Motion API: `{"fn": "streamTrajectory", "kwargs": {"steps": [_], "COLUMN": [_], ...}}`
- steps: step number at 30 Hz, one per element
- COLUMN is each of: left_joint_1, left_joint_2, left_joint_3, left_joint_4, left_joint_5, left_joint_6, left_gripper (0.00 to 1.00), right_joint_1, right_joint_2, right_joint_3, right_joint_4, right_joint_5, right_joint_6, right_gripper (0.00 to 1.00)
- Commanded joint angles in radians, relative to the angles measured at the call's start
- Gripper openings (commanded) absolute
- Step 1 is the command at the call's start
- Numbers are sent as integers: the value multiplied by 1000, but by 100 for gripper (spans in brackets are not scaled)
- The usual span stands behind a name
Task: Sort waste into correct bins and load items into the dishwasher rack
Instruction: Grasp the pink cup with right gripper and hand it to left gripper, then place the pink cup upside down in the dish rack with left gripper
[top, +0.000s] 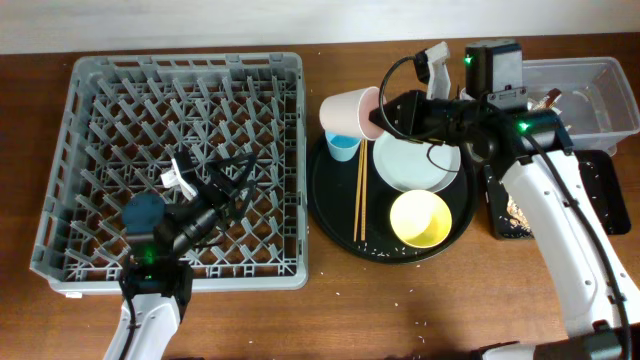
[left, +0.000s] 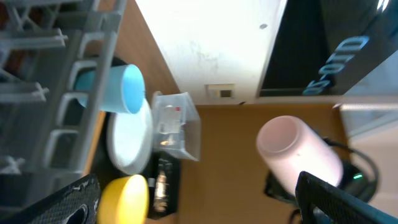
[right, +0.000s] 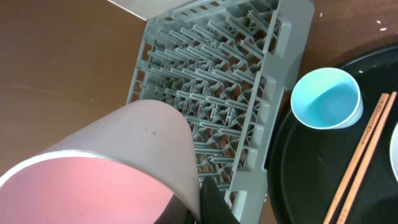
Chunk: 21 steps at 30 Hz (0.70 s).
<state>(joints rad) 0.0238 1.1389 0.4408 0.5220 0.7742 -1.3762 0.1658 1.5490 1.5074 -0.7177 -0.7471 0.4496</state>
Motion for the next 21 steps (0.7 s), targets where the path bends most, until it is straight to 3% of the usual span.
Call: {"fn": "streamTrajectory", "kwargs": {"steps": [1,3,7,14,21], "left_joint_1": [3,3,2,-23,-37], "left_joint_2": [11,134,530,561,561], "left_joint_3": [19,143,561,585,585], "left_joint_4": [181,175,227,256,256], "left_joint_5": [66,256,635,683,712], "left_joint_6": [-173,-171,-116,-62,-62], "left_gripper": [99,99,99,99,90], "right_joint_1": [-2,-5,-13,176,189], "right_joint_2": [105,175,191,256,356], "right_joint_3": [11,11,11,8,8], "right_joint_4": [92,172,217,298,513], "right_joint_5": [-212,-344,-412,-286,-276], "right_joint_6": [-5,-16,-28,-3,65], "right_gripper": [4,4,4,4,4]}}
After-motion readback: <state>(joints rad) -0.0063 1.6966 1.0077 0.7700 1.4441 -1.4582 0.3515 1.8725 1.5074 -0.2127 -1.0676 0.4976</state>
